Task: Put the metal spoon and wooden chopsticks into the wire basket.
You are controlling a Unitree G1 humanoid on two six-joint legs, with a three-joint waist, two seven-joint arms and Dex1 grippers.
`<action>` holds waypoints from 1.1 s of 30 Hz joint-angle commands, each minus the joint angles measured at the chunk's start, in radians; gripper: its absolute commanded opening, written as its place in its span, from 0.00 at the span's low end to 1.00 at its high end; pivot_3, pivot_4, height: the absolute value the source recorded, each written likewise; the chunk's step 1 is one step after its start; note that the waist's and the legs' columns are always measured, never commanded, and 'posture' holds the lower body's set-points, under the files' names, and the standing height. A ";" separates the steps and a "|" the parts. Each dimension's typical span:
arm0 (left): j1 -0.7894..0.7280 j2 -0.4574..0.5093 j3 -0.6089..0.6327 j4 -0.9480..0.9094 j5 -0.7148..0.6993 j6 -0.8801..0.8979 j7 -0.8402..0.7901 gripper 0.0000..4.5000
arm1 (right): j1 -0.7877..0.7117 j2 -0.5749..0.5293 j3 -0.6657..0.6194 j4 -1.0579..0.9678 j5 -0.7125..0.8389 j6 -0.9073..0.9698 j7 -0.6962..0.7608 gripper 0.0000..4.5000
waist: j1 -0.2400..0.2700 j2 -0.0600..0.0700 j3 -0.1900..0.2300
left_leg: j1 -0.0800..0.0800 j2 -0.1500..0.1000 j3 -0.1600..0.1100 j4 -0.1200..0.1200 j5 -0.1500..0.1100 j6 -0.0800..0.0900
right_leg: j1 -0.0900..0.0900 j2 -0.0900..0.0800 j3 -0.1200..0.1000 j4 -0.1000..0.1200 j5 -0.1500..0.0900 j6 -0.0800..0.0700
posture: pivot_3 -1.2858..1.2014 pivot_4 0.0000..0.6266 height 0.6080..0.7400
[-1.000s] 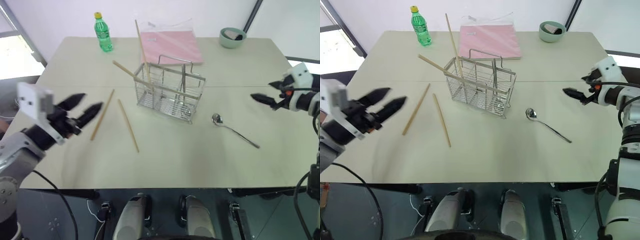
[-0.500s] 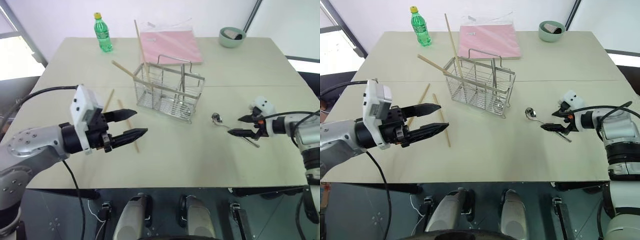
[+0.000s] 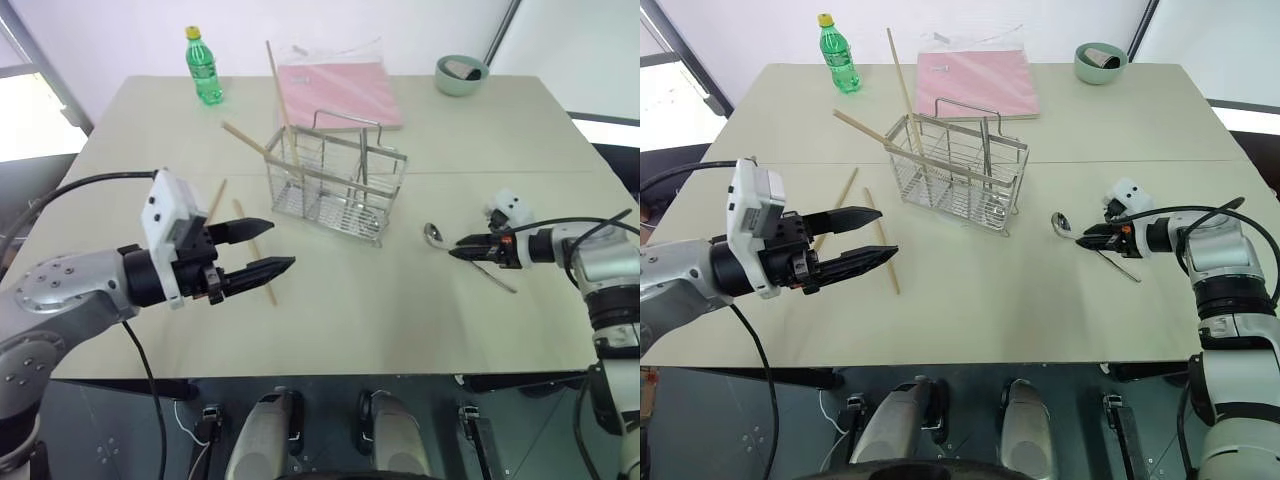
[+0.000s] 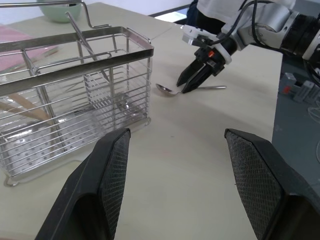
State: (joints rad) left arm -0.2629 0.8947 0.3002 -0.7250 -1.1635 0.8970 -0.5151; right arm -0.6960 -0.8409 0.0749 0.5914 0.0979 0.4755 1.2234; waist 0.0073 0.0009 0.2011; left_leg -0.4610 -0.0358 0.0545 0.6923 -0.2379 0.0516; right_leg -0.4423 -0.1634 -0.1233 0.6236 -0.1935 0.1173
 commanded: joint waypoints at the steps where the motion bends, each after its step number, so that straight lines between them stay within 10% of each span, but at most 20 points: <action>1: -0.010 0.011 0.031 -0.012 -0.008 -0.027 0.009 0.71 | 0.003 0.011 0.019 -0.010 -0.001 0.007 0.023 0.01 | 0.002 0.000 0.000 | 0.000 0.000 0.000 0.000 0.000 0.000 | 0.000 0.000 0.000 0.000 0.000 0.000 | 0.52 0.24 0.59; 22: -0.184 -0.003 0.010 0.137 0.008 -0.057 0.035 0.71 | -0.518 0.246 -0.462 -0.023 0.429 0.209 -0.403 0.01 | 0.003 0.003 0.002 | -0.001 0.000 -0.001 0.000 0.002 -0.001 | -0.002 0.001 0.001 0.004 0.000 0.000 | 0.52 0.24 0.59; 33: -0.215 0.000 0.001 0.143 0.020 -0.047 0.041 0.71 | -0.479 0.516 -0.409 -0.213 0.516 0.212 -0.550 0.01 | 0.002 0.003 0.002 | -0.001 -0.001 -0.001 0.000 0.003 0.001 | -0.003 0.002 0.001 0.006 0.000 0.000 | 0.52 0.24 0.59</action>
State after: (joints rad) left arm -0.4643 0.8887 0.2875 -0.5629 -1.1437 0.8582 -0.4773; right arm -1.1777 -0.3342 -0.3458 0.4445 0.5943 0.7100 0.6734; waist 0.0091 0.0040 0.2033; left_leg -0.4617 -0.0361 0.0538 0.6920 -0.2350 0.0525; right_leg -0.4453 -0.1609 -0.1215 0.6300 -0.1933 0.1170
